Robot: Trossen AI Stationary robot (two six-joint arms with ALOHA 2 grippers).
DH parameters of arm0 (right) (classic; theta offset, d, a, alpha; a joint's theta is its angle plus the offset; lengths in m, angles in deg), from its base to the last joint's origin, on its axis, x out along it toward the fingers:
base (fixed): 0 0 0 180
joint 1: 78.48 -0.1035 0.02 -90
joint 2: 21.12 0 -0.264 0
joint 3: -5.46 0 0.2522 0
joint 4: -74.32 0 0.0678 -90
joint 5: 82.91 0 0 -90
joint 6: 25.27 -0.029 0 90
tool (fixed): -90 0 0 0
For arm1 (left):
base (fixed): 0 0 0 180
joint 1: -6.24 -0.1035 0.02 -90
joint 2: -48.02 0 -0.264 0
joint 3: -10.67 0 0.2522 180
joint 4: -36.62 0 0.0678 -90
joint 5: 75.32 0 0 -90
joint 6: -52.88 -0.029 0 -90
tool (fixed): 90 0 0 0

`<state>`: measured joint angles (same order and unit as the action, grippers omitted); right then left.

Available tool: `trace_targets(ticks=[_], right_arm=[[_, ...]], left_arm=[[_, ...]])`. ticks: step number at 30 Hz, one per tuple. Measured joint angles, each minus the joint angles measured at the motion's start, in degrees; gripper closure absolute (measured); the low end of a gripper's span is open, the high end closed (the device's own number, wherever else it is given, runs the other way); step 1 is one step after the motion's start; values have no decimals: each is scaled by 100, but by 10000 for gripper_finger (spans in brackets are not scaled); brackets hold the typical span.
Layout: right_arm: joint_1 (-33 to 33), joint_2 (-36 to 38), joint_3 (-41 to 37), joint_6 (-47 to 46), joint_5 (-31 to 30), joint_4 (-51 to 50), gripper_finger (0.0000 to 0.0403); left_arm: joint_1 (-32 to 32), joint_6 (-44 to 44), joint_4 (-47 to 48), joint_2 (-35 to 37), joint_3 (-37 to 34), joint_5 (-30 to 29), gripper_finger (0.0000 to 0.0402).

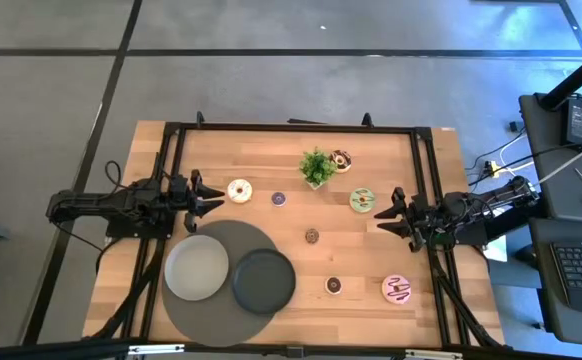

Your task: Pick & Place donuts

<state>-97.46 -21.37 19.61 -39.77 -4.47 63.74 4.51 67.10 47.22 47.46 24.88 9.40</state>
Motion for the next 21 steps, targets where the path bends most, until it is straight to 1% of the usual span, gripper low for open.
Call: trace_targets(ticks=[9, 14, 21], right_arm=[[1, 0, 1, -24, -53, 2, 271], [1, 0, 0, 216, -235, 23, 271], [1, 0, 1, 293, -237, 33, 271]], left_arm=[[2, 1, 0, 0, 2, 0, 285], [0, 1, 1, 0, 2, 0, 286], [1, 1, 0, 0, 1, 0, 285]])
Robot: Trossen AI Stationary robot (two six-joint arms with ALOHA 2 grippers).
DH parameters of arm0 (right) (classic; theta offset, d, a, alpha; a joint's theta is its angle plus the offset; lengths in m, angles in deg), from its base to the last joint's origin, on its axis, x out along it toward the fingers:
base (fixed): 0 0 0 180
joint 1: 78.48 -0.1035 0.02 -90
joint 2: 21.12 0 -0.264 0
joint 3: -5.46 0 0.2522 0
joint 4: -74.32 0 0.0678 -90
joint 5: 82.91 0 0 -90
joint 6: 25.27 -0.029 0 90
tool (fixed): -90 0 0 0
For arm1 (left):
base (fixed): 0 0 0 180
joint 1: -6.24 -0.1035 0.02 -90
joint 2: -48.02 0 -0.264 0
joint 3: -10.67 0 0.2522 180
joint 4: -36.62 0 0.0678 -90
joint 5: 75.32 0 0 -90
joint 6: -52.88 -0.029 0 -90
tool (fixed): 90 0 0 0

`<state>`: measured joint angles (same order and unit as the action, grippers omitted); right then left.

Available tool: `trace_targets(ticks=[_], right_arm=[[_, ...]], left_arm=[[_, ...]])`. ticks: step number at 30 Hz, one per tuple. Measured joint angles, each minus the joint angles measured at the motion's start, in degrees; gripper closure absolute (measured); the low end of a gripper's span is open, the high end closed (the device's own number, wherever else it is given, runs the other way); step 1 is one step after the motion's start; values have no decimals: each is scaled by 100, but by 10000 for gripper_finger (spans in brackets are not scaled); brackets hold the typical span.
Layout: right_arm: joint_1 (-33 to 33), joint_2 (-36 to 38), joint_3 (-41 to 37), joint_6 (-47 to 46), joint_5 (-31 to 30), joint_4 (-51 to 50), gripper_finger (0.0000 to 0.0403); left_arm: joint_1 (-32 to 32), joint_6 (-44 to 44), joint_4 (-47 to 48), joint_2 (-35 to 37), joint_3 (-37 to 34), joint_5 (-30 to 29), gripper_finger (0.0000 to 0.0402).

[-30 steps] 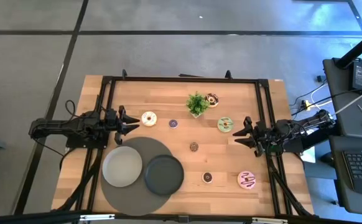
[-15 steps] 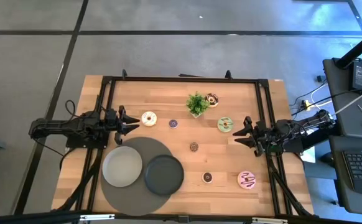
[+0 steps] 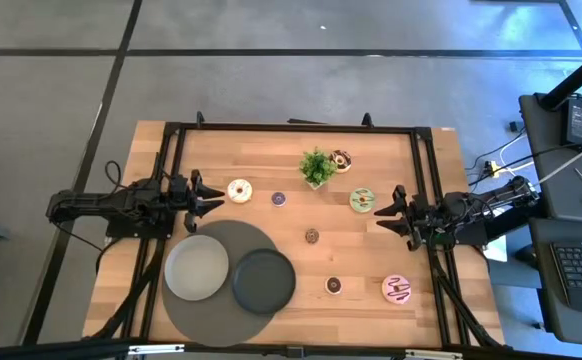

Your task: Pick & Place donuts

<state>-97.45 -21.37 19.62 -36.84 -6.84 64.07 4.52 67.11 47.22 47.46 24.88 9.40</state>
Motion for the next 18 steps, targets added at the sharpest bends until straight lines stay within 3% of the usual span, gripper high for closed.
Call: trace_targets(ticks=[6, 11, 14, 18], right_arm=[[0, 0, -2, -431, -9, 0, 271], [0, 0, 0, -1112, -119, 6, 271], [2, 0, 0, -1196, -581, 50, 271], [4, 0, -2, -1193, -1428, 107, 271]], left_arm=[[0, 266, -189, -2, -1, -28, 286], [-10, 967, -988, -2, 14, -1059, 286], [-5, 605, -860, -191, 191, -1051, 288], [-10, 275, -273, -1072, 854, -1241, 293]])
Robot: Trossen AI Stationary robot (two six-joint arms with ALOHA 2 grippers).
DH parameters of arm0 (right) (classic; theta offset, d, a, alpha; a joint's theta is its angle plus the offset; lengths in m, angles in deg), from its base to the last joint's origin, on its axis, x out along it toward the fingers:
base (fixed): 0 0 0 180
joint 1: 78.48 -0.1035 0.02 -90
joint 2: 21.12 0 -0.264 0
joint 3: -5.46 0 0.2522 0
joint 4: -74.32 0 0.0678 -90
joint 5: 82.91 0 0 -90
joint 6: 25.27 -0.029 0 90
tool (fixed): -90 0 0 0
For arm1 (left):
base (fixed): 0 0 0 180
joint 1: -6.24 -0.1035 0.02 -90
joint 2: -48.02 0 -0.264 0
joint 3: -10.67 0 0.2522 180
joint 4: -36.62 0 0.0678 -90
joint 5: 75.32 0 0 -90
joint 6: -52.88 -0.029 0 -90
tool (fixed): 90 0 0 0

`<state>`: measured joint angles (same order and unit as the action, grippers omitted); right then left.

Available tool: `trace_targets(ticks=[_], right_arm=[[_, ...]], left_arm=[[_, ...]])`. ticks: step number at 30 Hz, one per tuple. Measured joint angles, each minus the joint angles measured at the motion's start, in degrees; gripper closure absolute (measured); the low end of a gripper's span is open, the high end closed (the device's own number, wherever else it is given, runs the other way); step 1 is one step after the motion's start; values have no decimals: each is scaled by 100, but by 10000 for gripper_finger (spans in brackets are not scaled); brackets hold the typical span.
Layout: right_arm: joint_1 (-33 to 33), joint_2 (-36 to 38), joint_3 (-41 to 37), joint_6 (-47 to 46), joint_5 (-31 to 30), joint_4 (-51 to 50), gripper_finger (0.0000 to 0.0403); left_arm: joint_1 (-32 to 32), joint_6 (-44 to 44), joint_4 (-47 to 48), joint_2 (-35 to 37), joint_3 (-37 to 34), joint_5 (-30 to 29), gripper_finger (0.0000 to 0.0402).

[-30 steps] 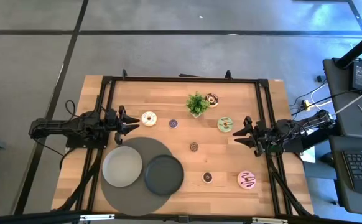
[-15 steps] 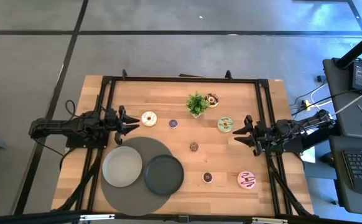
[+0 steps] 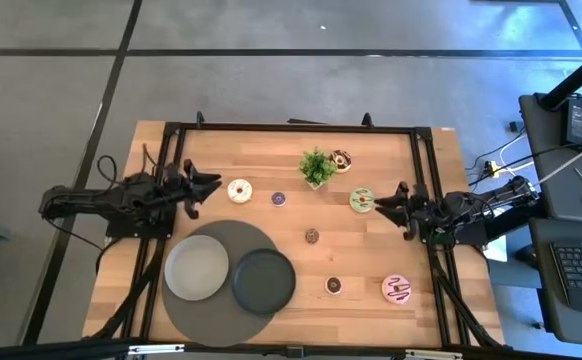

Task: Pick & Place donuts
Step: Put the big white donut on the gray plate

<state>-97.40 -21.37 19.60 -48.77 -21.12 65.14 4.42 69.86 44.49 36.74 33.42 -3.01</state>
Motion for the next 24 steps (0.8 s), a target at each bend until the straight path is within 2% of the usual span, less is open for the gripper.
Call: trace_targets(ticks=[6, 10, 13, 16, 24], right_arm=[[0, 0, 2, -15, -975, 9, 271], [0, 0, 2, -9, -1297, 7, 271], [0, 2, 2, -9, -1452, 1, 271], [0, 2, 2, -20, -1481, -2, 271], [0, 2, 2, -24, -1481, -7, 271]], left_arm=[[-203, 131, 2136, -2210, 1503, -66, 296], [-644, 969, 3343, -3635, 2232, -54, 296], [-1036, 1649, 3611, -4471, 2548, 95, 296], [-1357, 1726, 3606, -5107, 2730, 445, 296], [-1915, 2143, 3612, -6110, 2944, 548, 296]])
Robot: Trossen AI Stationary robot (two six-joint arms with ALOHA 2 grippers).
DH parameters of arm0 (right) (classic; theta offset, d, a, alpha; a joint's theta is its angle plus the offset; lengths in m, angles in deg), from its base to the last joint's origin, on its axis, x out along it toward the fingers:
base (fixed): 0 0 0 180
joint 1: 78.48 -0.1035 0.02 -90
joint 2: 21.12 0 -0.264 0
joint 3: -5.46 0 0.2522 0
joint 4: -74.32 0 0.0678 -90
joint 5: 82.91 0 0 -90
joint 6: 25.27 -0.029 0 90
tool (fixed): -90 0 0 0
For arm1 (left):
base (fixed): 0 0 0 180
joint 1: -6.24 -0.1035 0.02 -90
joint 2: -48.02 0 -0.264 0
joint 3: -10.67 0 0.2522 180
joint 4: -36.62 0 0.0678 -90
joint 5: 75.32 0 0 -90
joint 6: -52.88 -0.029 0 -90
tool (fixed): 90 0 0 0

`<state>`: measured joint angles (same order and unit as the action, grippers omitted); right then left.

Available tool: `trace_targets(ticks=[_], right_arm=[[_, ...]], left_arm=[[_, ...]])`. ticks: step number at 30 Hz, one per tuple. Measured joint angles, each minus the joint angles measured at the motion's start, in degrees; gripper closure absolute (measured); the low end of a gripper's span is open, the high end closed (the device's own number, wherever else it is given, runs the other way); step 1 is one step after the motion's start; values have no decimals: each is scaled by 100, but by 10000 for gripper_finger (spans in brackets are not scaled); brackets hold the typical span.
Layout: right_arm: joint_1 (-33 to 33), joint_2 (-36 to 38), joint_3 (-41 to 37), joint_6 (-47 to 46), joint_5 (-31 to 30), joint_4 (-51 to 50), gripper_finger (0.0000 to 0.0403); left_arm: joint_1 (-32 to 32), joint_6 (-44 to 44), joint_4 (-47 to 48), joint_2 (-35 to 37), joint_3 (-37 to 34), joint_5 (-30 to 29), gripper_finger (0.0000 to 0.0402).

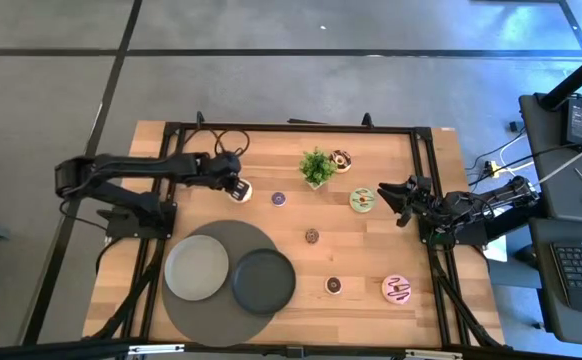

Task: Pick & Place donuts
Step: Put the big white donut on the gray plate

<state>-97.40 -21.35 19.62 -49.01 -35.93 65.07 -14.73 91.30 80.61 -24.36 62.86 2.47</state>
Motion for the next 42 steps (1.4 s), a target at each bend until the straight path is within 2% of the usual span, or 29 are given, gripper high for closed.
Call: trace_targets(ticks=[7, 15, 18, 25, 30, 34, 42], right_arm=[[0, 0, -1, 6, 0, -7, 271], [0, 0, 0, 17, 0, -11, 271], [0, 0, 0, 18, 0, -11, 271], [0, 0, -1, 20, 0, -11, 271], [0, 0, 0, 20, 0, -11, 271], [0, 0, 0, 20, 1, -11, 271], [0, 0, 0, 22, 2, -9, 271]], left_arm=[[-180, 138, -42, -351, 0, 168, 296], [-178, 152, -43, -394, 0, 156, 293], [-178, 149, -42, -394, 0, 210, 278], [-164, 143, -42, -394, 0, 264, 212], [-164, 142, -42, -394, 0, 264, 192], [-164, 444, -45, -394, -6, 55, 200], [-164, 539, -64, -396, -55, 38, 248]])
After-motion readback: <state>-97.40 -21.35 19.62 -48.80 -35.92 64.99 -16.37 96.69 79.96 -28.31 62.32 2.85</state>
